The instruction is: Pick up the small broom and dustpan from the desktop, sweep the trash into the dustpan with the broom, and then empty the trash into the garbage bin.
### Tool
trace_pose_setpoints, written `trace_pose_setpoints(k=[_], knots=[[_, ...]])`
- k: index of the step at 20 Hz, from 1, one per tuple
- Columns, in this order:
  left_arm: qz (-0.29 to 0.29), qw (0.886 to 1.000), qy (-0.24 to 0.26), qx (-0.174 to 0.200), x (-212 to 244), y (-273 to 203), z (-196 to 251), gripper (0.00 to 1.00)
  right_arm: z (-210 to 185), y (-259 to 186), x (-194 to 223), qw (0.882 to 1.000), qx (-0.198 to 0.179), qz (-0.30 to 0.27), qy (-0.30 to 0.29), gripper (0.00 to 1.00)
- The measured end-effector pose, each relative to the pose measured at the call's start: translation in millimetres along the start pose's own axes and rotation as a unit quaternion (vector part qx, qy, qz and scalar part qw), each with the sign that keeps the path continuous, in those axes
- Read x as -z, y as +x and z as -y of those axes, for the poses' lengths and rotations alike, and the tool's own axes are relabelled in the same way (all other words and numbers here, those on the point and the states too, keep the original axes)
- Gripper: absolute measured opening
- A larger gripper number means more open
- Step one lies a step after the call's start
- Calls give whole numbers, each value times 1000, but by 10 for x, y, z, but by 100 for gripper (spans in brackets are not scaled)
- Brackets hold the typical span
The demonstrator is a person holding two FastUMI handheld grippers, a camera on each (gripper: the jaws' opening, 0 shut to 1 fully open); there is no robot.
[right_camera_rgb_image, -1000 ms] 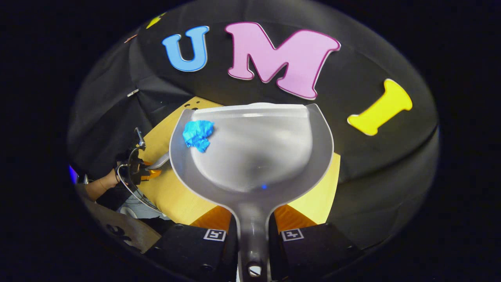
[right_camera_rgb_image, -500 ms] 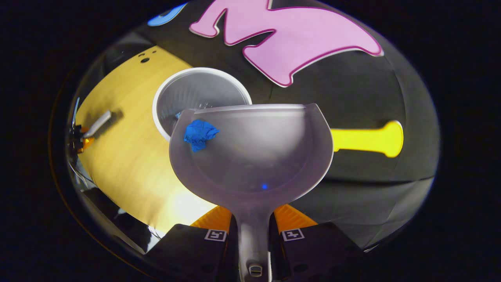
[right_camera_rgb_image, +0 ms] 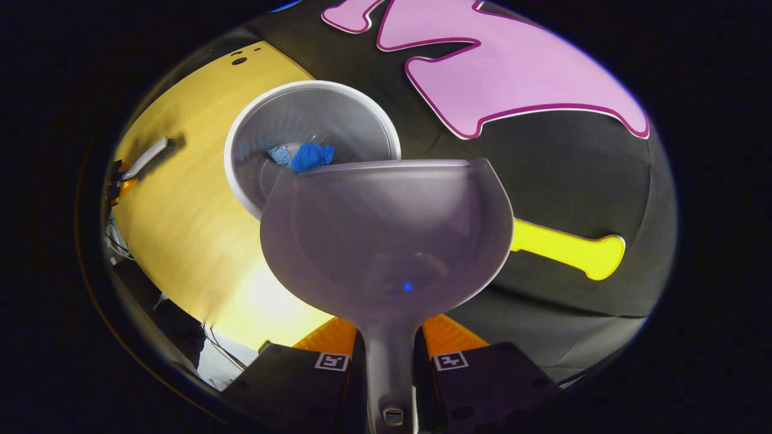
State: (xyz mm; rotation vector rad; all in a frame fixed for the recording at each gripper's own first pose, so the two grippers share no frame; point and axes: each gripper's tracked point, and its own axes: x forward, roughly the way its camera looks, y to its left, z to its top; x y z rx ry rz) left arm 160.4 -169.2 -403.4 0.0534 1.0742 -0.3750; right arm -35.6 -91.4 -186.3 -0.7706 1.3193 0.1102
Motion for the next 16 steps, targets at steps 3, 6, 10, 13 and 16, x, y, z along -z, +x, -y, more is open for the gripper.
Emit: trace_pose_setpoints(k=[3,6,10,13,16], knots=[[1,1000,2,-5,-24,8,-6,24,-16,-17,-12,999,0,32,30,36],[-3,1000,-7,-10,-34,41,-30,27,-291,-143,-15,988,-51,94,107,36],[-9,1000,-11,-22,-38,76,-58,27,-644,-396,93,967,-89,162,175,36],[-16,999,-7,-30,-53,111,-67,24,-1062,-633,279,949,-125,194,216,36],[-26,999,-10,-35,-38,165,-77,27,-1584,-695,506,936,-159,201,240,36]])
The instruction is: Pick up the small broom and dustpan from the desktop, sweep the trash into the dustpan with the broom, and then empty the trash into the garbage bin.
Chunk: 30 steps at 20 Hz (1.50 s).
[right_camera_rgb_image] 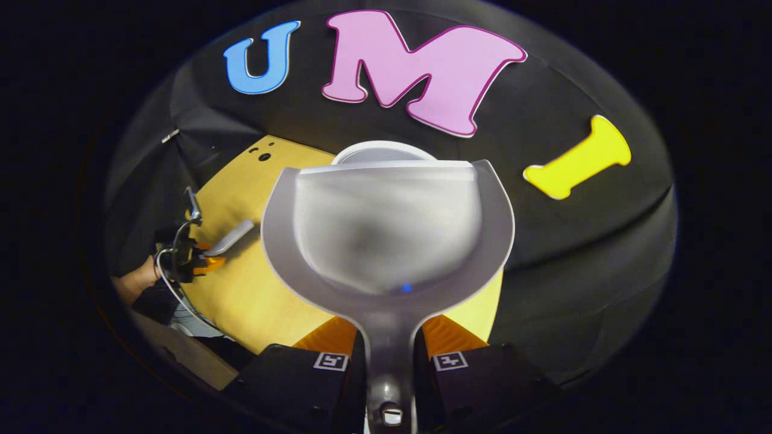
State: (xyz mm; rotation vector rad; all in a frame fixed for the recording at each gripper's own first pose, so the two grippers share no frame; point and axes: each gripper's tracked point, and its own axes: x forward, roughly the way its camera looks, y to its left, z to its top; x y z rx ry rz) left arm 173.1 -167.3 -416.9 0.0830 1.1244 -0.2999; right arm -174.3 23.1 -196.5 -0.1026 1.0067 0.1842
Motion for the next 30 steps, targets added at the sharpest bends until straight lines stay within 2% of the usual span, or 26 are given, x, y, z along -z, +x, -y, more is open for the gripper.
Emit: trace_pose_setpoints(k=[3,4,7,9,10,11,13,15,16,19,20,21,22,23,24,27,28,30], knots=[[-8,1000,0,-2,3,43,1,27,-318,85,472,1000,-19,-9,13,36],[-9,1000,4,-3,-3,56,5,24,-411,130,640,1000,-22,-15,12,36],[-13,1000,12,-8,-14,88,9,27,-686,370,1162,998,-29,-52,17,36],[-17,1000,14,-9,-21,110,33,27,-875,630,1440,996,-39,-71,25,36],[-21,1000,16,-9,-17,127,33,24,-943,775,1574,995,-41,-81,29,36],[-25,999,18,-12,-20,151,27,28,-1013,930,1682,994,-41,-90,35,36],[-27,999,32,-21,-31,143,18,28,-1115,1214,1828,992,-46,-103,51,36],[-29,998,42,-23,-27,149,25,24,-1275,1471,1878,991,-49,-106,61,36],[-31,998,45,-22,-12,157,19,28,-1340,1560,1897,991,-51,-109,63,36],[-37,998,52,-24,-18,159,10,29,-1485,1755,1906,991,-52,-107,64,36],[-36,998,54,-25,-18,144,11,33,-1519,1793,1915,991,-51,-109,64,36],[-36,997,57,-25,-20,137,5,30,-1548,1834,1938,990,-52,-114,66,36],[-34,997,62,-26,-31,146,-10,33,-1559,1881,1965,989,-55,-120,70,42],[-32,997,67,-28,-56,157,-35,35,-1564,1910,1957,988,-59,-123,75,42],[-29,997,72,-30,-76,151,-59,35,-1572,1934,1975,987,-63,-125,79,37],[-22,996,83,-31,-99,154,-61,46,-1616,1976,1973,987,-70,-115,88,39],[-22,996,82,-27,-96,137,-61,55,-1635,1983,1923,988,-71,-104,91,40],[-14,996,79,-28,-104,53,-15,60,-1639,1904,1902,987,-78,-100,100,43]])
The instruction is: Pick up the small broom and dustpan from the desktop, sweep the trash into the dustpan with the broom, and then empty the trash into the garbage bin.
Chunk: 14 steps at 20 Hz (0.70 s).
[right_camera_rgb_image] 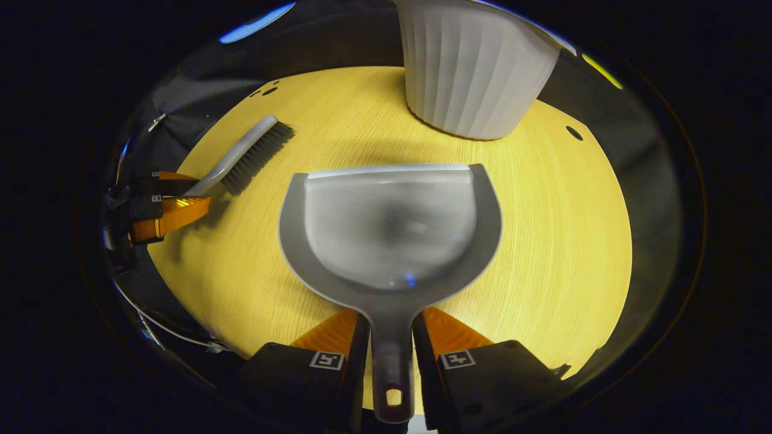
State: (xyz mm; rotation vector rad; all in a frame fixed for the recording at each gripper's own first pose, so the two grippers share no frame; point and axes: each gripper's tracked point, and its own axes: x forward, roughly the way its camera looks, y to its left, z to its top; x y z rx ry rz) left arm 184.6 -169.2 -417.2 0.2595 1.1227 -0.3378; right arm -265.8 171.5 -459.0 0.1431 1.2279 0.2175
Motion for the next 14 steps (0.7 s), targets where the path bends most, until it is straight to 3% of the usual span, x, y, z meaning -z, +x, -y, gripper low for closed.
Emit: trace_pose_setpoints(k=[4,5,6,7,11,12,13,14], knots=[[34,999,-14,-18,-96,-183,-55,71,8,-282,-87,999,-16,35,20,58],[46,998,-20,-24,-126,-286,-76,70,4,-393,-149,998,-22,52,27,60],[60,998,-25,-28,-171,-389,-92,72,-3,-518,-210,997,-31,69,36,52],[75,996,-32,-32,-235,-494,-95,73,-2,-667,-281,995,-38,86,44,63],[177,982,-59,-33,-607,-1044,-40,78,59,-1302,-668,982,-44,178,50,68],[205,976,-65,-33,-713,-1188,-13,79,18,-1450,-750,977,-48,201,46,86],[229,970,-70,-35,-818,-1311,4,79,-7,-1592,-840,973,-48,223,38,76],[251,964,-73,-38,-899,-1449,20,80,-18,-1727,-920,968,-45,245,24,78]])
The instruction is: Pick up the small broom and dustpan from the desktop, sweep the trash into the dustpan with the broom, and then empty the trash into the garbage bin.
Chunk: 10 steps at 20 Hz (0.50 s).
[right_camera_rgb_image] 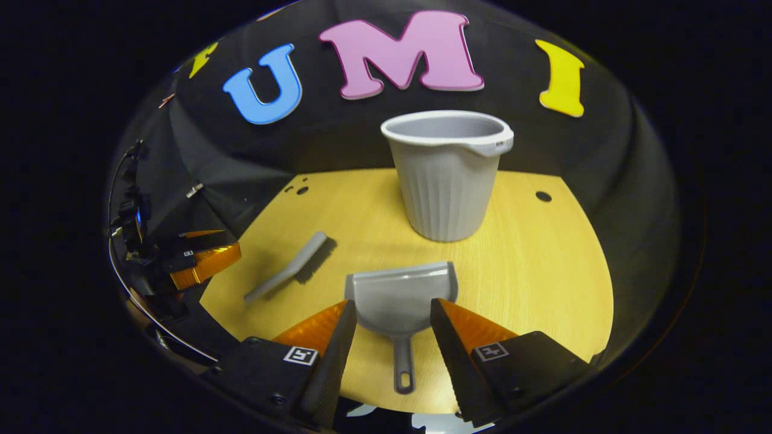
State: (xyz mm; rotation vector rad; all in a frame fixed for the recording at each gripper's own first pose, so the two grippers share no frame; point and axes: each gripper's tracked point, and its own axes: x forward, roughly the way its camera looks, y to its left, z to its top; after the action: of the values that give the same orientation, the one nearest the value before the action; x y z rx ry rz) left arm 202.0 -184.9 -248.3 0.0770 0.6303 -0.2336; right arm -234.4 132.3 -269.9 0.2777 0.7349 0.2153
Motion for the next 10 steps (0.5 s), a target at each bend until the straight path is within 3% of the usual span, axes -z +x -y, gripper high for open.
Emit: trace_pose_setpoints(k=[4,7,10], knots=[[66,998,-14,-2,-456,-326,118,82,-191,-334,-448,996,-8,78,-50,89],[106,994,-28,-11,-685,-498,165,86,-265,-490,-670,991,-6,117,-60,91],[119,992,-31,5,-774,-618,267,87,-303,-558,-801,986,-8,147,-73,94]])
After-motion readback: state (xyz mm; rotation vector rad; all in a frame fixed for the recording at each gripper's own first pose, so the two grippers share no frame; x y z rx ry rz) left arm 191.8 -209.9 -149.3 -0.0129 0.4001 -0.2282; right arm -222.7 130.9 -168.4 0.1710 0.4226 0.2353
